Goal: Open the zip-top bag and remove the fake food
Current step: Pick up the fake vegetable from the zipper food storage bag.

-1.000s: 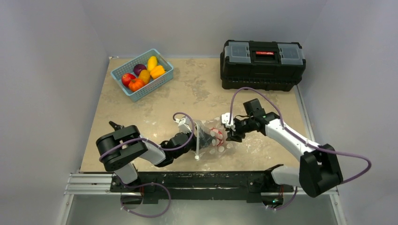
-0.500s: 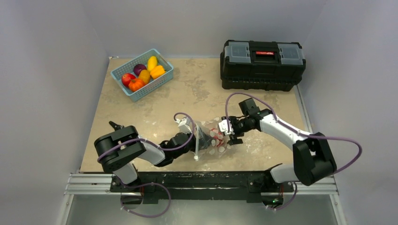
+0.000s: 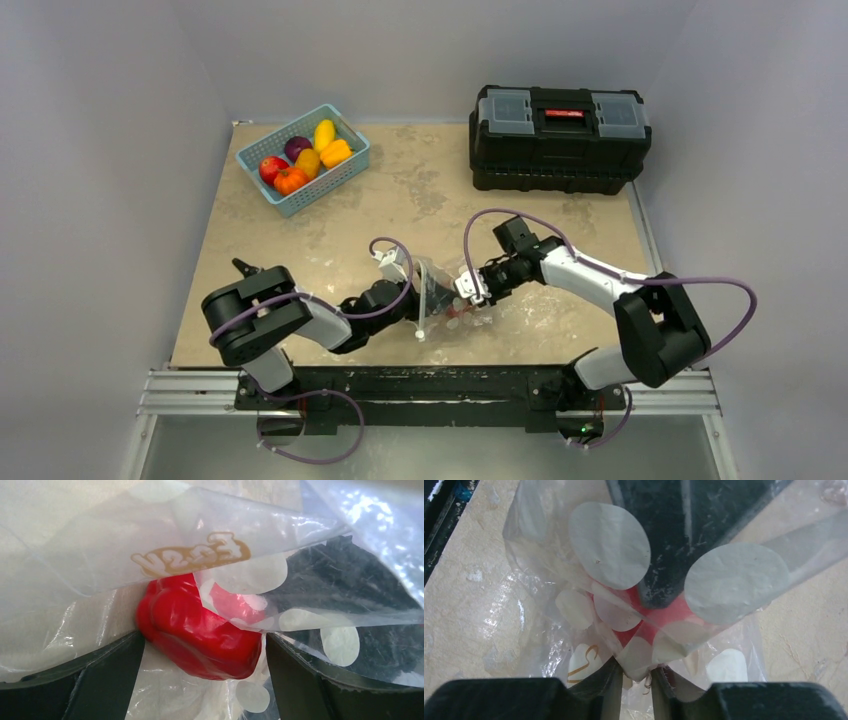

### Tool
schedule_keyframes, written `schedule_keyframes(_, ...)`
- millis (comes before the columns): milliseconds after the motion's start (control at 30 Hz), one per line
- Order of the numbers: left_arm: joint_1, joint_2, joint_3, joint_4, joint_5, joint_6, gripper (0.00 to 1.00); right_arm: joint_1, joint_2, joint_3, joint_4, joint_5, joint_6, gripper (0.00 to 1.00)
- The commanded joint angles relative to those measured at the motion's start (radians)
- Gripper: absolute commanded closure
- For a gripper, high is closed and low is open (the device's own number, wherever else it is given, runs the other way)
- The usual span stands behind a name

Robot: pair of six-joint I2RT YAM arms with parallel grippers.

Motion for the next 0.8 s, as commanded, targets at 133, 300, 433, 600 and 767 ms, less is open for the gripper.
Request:
schedule_keyframes(133, 0.007, 0.039, 0.02, 0.113, 0.022, -0.02, 0.09, 0.023, -0.009, -0.009, -0.025, -0.069, -0.006, 0.96)
schedule_keyframes(300, 0.008, 0.073, 0.001, 0.172, 0.008, -0.122, 0.09, 0.028, -0.036, -0.014, -0.018, -0.07, 0.006, 1.0)
schedule_keyframes(433, 0.006, 0.067, -0.012, 0.161, -0.018, -0.203, 0.08, 0.029, -0.071, -0.02, -0.018, -0.083, 0.003, 1.0)
schedule_keyframes(600, -0.004, -0.033, 0.041, -0.175, -0.027, -0.349, 0.07, 0.028, -0.079, -0.028, 0.024, -0.054, 0.041, 1.0)
schedule_keyframes(767, -0.023, -0.147, 0.136, -0.564, -0.042, -0.467, 0.1, 0.029, -0.079, -0.037, 0.05, -0.031, 0.056, 1.0)
